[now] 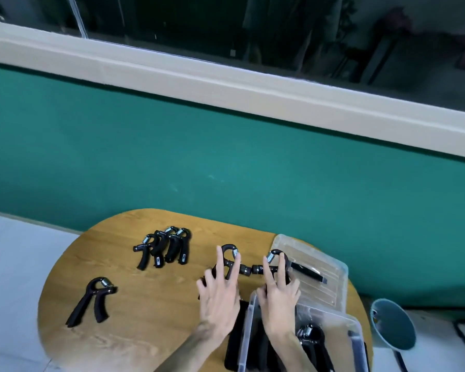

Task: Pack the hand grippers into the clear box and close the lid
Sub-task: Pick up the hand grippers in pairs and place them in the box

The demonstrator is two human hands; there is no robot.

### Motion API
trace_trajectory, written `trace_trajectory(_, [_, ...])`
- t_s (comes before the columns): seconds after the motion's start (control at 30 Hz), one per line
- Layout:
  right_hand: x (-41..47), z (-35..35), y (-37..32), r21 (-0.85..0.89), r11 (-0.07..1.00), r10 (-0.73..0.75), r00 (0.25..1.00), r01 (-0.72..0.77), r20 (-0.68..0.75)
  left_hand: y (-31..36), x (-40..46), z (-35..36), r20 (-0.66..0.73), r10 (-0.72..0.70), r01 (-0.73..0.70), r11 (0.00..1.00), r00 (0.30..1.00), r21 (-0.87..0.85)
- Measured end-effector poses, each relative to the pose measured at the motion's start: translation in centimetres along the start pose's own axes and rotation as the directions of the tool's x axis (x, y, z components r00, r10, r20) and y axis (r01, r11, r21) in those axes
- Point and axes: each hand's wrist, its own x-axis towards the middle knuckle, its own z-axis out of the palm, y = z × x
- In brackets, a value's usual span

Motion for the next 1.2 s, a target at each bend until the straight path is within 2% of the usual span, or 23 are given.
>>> trace_trajectory(0.23, [-3.0,-1.8,7.7,0.035,0.996,0.077,0.996,-0.079,0.033,7.6,-2.6,2.5,0.027,-0.005,0.004,1.0,1.0,0.023])
trace_trajectory(0.5, [-7.5,-1.7,14.7,0.032,0.985,0.161,0.976,-0.167,0.145,13.6,-4.7,6.4,0.101,0.014,-0.018,0.999,0.995,0.038])
trace_trajectory(0.67, [-9.7,-0.6,17.8,0.002,0.984,0.175,0.957,-0.181,0.231,15.3,-5.6,8.9,0.164,0.037,-0.047,0.997,0.986,0.058])
trace_trajectory(0.8, [-10.4,1.0,19.6,-0.004,0.969,0.238,0.921,-0.249,0.308,15.0,-5.4,10.8,0.2,0.057,-0.075,0.994,0.978,0.084])
trace_trajectory(0.9, [-10.5,2.1,20.4,-0.019,0.963,0.259,0.908,-0.268,0.33,14.8,-5.0,12.2,0.174,0.052,-0.073,0.991,0.983,0.115])
trace_trajectory(1.0, [-10.6,3.4,21.2,-0.035,0.963,0.26,0.896,-0.266,0.36,15.1,-5.1,14.0,0.108,0.04,-0.049,0.995,0.993,0.082])
trace_trajectory(1.1, [-10.9,4.4,21.6,-0.027,0.965,0.251,0.888,-0.261,0.386,15.2,-5.6,15.4,0.188,-0.011,0.012,1.0,0.982,-0.005])
trace_trajectory(1.2, [-11.0,5.0,21.8,-0.021,0.968,0.235,0.882,-0.249,0.407,14.8,-5.9,16.5,0.242,-0.059,0.063,0.998,0.969,-0.006])
